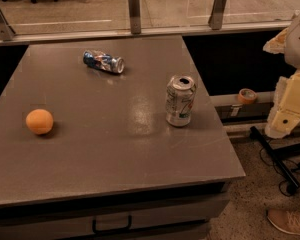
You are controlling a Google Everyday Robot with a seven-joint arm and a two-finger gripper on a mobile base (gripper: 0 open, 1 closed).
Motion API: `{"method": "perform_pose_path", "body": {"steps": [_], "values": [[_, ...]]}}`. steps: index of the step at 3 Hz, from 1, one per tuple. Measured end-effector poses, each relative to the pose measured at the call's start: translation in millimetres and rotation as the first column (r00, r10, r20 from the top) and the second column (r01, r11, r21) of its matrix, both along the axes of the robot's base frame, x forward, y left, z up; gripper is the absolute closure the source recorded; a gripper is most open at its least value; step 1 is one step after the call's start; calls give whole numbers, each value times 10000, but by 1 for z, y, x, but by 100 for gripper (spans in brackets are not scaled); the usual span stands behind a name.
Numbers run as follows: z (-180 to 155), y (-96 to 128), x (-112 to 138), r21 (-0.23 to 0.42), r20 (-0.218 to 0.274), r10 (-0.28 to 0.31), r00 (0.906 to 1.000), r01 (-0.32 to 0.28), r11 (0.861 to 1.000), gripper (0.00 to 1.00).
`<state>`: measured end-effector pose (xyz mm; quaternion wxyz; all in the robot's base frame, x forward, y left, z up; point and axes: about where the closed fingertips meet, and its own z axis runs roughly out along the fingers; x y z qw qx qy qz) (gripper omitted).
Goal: Knock 7up can over
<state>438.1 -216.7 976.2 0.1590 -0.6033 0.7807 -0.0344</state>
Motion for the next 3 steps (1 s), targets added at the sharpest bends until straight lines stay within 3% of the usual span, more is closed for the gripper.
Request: {"method": "perform_pose_path", "body": {"steps": [1,2,3], "values": [[0,0,0,4,3,2,10000,-2,10000,0],[-7,10,6,904,357,408,9985,-438,9949,0],[-28,24,20,2547,1080,1057,9885,-1303,9582,0]]}}
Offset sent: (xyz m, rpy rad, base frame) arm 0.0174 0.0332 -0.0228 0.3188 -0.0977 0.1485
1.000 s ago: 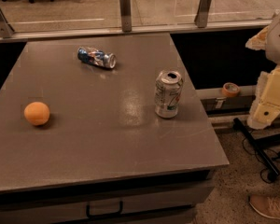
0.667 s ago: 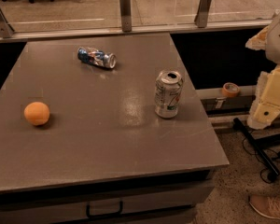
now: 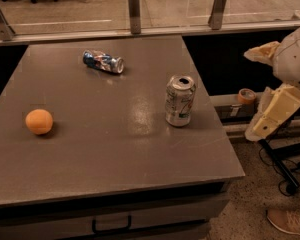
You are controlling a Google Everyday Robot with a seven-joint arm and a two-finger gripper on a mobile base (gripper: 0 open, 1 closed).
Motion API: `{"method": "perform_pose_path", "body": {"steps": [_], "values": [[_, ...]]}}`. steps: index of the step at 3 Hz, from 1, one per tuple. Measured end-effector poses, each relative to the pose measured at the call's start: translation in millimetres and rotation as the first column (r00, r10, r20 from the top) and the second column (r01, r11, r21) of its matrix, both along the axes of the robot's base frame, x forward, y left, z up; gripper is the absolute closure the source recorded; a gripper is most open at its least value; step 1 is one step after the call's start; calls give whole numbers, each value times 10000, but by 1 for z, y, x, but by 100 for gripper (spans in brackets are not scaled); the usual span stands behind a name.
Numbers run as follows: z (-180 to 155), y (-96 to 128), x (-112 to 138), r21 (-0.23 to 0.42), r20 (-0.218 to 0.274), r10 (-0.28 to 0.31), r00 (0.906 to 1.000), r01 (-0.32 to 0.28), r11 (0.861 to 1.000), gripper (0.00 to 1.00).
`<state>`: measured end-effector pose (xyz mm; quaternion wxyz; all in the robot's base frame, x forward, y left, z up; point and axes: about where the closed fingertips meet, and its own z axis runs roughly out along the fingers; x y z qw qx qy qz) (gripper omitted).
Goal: Knock 7up can over
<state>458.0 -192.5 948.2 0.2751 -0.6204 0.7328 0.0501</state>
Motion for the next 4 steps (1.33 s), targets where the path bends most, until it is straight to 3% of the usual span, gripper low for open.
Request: {"method": "perform_pose_path", "body": {"steps": [1,2,3,4], "values": [[-16,22,13,1858,300,562,9980,-608,9807,0],[-30,38,20,3336,291,794,9964,-845,9389,0],[-45,52,28,4683,311,1144,9929,-1156,8760,0],[-53,69,37,5456,439,1504,9876,-1499,8246,0]]}}
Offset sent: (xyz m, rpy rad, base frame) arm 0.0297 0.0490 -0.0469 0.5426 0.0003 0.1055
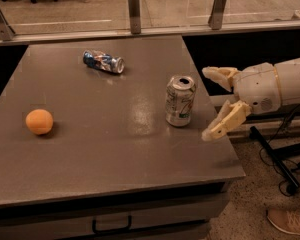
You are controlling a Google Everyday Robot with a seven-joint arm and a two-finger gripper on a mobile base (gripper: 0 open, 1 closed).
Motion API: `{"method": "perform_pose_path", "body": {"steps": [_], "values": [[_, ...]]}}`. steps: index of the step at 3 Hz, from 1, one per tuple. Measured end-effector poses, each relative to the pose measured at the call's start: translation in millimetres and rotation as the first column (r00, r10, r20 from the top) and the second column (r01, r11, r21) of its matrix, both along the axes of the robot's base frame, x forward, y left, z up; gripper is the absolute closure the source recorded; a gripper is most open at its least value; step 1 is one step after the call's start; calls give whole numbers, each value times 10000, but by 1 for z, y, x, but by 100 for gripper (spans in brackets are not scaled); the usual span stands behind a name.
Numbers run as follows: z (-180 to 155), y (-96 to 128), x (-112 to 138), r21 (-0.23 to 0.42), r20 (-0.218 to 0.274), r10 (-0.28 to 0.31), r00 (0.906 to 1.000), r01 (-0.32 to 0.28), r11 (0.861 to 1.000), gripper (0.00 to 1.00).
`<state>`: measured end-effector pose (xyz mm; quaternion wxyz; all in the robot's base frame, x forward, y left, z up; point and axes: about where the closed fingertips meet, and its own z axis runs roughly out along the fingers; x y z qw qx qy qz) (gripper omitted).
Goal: Knock 7up can over
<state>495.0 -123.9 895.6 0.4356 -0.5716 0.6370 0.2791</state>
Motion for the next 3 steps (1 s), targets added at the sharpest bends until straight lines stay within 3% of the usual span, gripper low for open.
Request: {"method": "perform_pose_path", "body": {"steps": [1,3], "values": [[-1,18,12,507,43,268,9996,-270,9983,0],[-10,57,27,1229,28,1175,9931,-1169,9855,41]]}}
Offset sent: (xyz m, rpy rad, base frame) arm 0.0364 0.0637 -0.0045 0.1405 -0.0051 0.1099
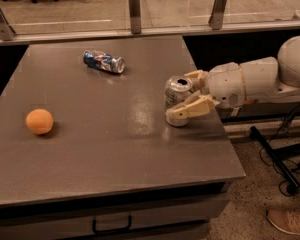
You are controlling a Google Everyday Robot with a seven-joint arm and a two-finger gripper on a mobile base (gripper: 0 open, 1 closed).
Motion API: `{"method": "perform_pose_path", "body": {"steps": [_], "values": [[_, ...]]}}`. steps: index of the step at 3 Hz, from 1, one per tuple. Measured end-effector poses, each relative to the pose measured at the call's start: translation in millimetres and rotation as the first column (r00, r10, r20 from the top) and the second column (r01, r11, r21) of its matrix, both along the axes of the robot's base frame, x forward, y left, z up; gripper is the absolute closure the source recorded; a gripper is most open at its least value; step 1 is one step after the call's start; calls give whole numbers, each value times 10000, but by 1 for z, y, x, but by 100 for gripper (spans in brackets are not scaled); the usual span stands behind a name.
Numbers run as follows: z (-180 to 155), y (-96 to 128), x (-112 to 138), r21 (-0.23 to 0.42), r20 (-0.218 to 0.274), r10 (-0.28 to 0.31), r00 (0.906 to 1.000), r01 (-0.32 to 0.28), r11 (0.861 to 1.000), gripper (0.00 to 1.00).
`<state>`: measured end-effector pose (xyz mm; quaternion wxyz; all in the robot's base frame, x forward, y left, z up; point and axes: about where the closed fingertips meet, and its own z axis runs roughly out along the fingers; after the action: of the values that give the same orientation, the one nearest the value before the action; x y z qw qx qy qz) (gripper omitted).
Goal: Knock 7up can over
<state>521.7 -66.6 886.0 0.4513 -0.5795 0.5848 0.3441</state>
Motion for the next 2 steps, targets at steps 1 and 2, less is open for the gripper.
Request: {"method": "perform_pose_path", "body": {"steps": [1,2], "values": [[-2,8,2,268,1,414,9991,-414,9988,64],[1,32,-5,-1101,389,1104,9931,-1055,9883,86]]}}
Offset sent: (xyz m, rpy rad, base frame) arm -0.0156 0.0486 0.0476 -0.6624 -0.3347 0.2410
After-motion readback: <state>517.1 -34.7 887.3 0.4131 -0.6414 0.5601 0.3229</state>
